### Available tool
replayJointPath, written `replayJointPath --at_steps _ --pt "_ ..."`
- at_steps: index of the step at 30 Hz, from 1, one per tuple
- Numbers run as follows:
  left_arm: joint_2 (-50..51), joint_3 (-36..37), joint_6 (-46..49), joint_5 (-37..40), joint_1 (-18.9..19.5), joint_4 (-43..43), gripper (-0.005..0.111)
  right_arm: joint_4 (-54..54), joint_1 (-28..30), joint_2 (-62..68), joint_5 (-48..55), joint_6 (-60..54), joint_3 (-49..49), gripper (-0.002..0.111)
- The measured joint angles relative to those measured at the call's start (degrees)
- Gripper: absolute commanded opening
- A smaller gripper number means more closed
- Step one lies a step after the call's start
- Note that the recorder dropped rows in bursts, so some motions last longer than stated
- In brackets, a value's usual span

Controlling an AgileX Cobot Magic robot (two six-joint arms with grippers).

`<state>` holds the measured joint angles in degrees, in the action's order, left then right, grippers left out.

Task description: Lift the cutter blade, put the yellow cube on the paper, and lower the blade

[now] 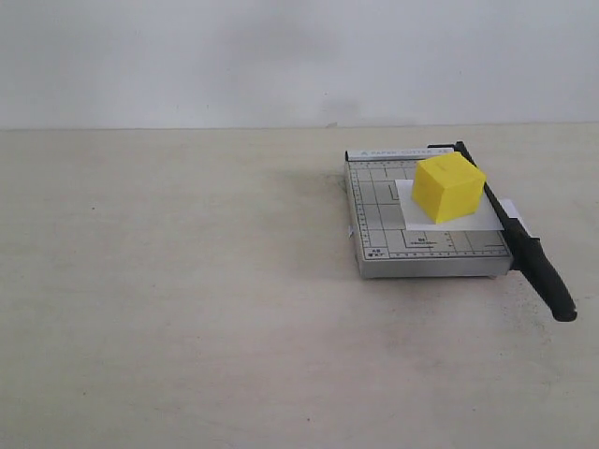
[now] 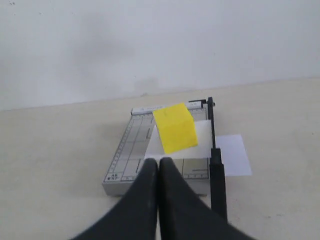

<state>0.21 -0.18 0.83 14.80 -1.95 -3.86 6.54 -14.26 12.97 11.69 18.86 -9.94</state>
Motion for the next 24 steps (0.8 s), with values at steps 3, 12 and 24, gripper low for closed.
replayJointPath --at_steps 3,12,24 --pt "0.0 0.0 0.0 -0.4 0.0 0.0 0.004 0.7 0.0 -0.1 2.8 0.2 1.0 0.0" --pt "0.0 0.0 0.0 -1.5 0.0 0.1 0.004 3.7 0.0 -0.4 11.5 0.4 1.2 0.0" --pt "-0.1 0.0 0.0 -1.8 0.0 0.6 0.004 12.5 4.7 -12.6 14.9 -3.4 5.3 0.0"
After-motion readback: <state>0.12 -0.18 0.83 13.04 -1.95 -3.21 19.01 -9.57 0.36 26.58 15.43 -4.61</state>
